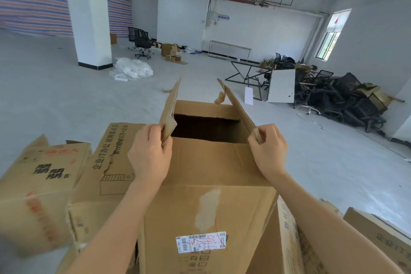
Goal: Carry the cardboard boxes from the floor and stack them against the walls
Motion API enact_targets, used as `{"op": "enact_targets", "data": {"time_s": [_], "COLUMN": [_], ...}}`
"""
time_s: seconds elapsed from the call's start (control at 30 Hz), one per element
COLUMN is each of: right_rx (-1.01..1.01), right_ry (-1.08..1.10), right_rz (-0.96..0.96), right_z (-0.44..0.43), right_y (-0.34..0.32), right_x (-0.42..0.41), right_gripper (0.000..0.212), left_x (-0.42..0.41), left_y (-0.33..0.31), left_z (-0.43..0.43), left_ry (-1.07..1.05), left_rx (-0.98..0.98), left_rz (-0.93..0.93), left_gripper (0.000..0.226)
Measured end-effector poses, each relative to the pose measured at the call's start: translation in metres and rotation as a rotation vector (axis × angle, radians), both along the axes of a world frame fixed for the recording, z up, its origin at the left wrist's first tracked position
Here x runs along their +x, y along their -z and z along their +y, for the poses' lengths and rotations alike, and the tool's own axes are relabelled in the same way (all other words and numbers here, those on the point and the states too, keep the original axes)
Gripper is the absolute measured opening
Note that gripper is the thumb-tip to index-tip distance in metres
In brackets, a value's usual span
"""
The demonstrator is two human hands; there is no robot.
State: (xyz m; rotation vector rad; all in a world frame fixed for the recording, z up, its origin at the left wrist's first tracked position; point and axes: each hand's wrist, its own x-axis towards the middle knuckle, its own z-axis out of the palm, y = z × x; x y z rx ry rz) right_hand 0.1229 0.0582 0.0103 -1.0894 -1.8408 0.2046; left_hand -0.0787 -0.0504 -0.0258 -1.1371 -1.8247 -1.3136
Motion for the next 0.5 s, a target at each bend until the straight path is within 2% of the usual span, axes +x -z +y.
{"op": "enact_targets", "data": {"time_s": [0.2,0.37,0.5], "right_rx": [0.249,0.372,0.359], "right_ry": [-0.109,-0.192,-0.246], "right_rz": [-0.146,-0.081,-0.043], "right_z": [0.002,0.007,0.007], "right_y": [0.012,0.02,0.019], "right_x": [0.012,0.057,0.099], "right_gripper": [0.009,0.008,0.011], "left_x": [0.032,0.089,0.139], "left_y": [0.008,0.017,0.015], "left_z": [-0.021,-0.03,-0.04], "left_ry": [-0.105,-0.25,-0.306], "left_rx": [0.038,0.068,0.056], "left_rz": [0.078,0.12,0.218], "left_gripper": [0.015,0.015,0.015]}}
